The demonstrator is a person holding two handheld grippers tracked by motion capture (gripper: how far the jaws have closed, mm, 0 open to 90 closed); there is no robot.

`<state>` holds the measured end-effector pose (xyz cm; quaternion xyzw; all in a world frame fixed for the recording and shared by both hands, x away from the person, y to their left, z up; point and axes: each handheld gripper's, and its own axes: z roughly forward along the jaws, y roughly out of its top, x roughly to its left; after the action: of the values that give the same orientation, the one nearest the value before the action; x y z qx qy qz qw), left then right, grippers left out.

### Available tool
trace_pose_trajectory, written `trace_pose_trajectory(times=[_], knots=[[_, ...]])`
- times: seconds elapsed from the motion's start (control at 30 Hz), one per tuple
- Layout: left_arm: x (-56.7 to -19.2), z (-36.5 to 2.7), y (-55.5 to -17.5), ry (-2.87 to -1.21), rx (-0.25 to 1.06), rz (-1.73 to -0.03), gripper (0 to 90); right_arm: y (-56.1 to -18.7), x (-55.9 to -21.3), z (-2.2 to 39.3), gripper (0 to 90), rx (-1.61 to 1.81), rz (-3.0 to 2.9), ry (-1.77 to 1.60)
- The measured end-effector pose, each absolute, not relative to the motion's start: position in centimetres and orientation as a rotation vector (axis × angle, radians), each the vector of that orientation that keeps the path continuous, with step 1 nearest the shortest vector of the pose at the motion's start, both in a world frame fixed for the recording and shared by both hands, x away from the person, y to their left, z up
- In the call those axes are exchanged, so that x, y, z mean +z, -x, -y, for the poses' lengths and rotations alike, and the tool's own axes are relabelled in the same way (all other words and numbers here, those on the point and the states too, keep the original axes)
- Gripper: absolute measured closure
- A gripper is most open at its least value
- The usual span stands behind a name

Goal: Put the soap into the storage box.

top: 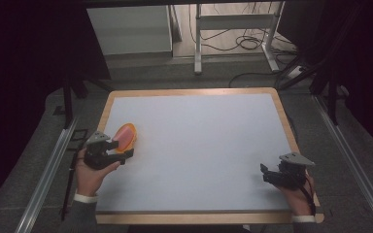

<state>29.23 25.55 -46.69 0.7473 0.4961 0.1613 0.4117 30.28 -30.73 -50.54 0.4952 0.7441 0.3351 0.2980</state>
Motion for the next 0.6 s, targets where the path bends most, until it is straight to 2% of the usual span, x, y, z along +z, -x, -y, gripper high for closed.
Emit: trace_pose_trajectory(times=[0.3,0.6], knots=[[-49.3,-23.4,-27.9,-1.955,0.38,-1.234,27.6,-30.3,-50.5,30.7,9.9,0.887,-1.98,-1.312],[-51.0,-23.7,-27.4,-1.95,0.351,-1.273,27.9,-30.2,-50.5,30.6,10.0,0.89,-1.978,-1.312]])
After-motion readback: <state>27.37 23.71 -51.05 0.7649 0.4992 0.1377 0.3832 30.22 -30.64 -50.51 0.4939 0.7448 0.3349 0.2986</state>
